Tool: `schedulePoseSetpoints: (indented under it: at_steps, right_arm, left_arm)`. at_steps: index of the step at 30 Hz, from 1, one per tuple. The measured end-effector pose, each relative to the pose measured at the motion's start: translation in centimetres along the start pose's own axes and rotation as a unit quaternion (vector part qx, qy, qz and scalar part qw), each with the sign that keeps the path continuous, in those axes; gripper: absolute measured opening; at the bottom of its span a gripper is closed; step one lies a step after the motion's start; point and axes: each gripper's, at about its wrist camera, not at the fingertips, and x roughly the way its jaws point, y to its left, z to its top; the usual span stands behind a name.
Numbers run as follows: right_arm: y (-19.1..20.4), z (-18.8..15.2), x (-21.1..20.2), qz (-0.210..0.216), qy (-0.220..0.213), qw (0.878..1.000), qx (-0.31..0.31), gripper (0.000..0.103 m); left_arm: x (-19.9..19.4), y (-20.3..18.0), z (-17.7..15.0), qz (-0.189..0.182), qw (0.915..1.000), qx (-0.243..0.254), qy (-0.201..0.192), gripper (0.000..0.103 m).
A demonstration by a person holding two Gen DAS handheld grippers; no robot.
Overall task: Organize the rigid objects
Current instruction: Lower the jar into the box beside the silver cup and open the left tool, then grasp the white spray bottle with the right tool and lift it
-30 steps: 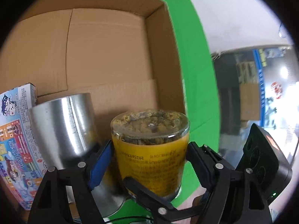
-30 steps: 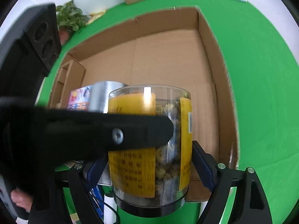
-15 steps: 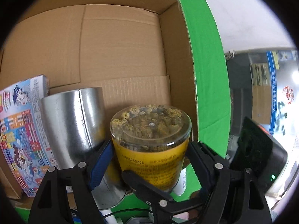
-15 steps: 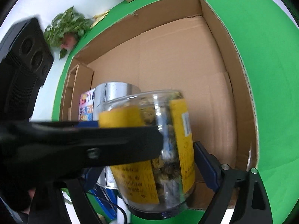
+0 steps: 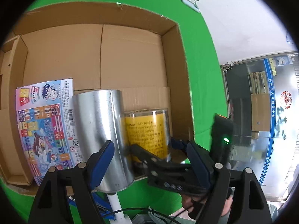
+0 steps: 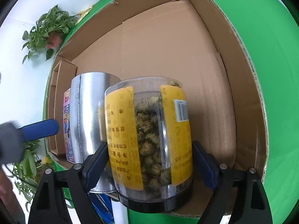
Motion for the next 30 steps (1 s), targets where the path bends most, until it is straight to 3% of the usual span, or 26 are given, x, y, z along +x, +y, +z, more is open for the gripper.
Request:
schedulePoseSetpoints:
  at_steps: [7,8,10,14,16,19,20,23,25,26,28,29,30]
  right_arm:
    - [2.1,-0.2,0.1,-0.021,0.008,0.999,-0.039,0.087]
    - [2.4,-0.7,-1.0,-0.021,-0.005,0.999,-0.047,0.098]
    - [3.1,-1.6,-3.3,-0.014,-0.038,0.998,-0.051,0.103]
    - [4.8,-4.5,-8.1,-0.025,-0.114,0.992,-0.054,0.103]
    - [4.9,-6.3,-9.9,-0.031,-0.136,0.989,-0.052,0.103]
    - [4.6,-8.8,-11.7,-0.049,-0.156,0.985,-0.049,0.103]
    - [4.5,-9.5,-12.1,-0.049,-0.161,0.985,-0.048,0.102]
    - [2.7,-12.1,-14.4,-0.048,-0.191,0.98,-0.032,0.096]
    - [0.9,-13.6,-15.8,-0.05,-0.205,0.977,-0.019,0.097]
    - [0.0,-14.3,-16.0,-0.05,-0.207,0.977,-0.009,0.098]
    - [-1.7,-15.5,-15.8,-0.075,-0.208,0.975,-0.004,0.102]
    - [-2.3,-16.0,-15.5,-0.092,-0.207,0.974,-0.009,0.102]
    - [-3.2,-16.8,-15.0,-0.111,-0.2,0.973,-0.014,0.102]
  left_arm:
    - [-2.1,-1.0,-2.1,0.01,0.9987,0.033,-0.037,0.079]
    - [-2.6,-1.2,-2.5,0.022,0.9975,0.04,-0.055,0.08]
    - [-4.0,-1.9,-3.2,0.047,0.9913,0.058,-0.108,0.08]
    - [-6.4,-3.1,-4.7,0.086,0.9699,0.095,-0.207,0.08]
    - [-7.0,-3.5,-5.3,0.1,0.963,0.105,-0.227,0.08]
    - [-7.6,-3.3,-6.4,0.101,0.9617,0.101,-0.234,0.079]
    - [-7.9,-3.1,-6.8,0.089,0.9619,0.095,-0.241,0.075]
    - [-7.6,-3.2,-7.4,0.059,0.9693,0.103,-0.215,0.013]
    - [-7.1,-4.0,-8.2,0.072,0.9683,0.119,-0.208,0.011]
    - [-7.1,-4.5,-9.0,0.072,0.9647,0.128,-0.219,0.014]
    - [-6.9,-5.2,-9.8,0.084,0.9628,0.122,-0.226,0.055]
    - [-6.5,-5.3,-9.9,0.094,0.9642,0.112,-0.221,0.097]
    - [-6.0,-5.4,-10.1,0.103,0.9662,0.101,-0.214,0.102]
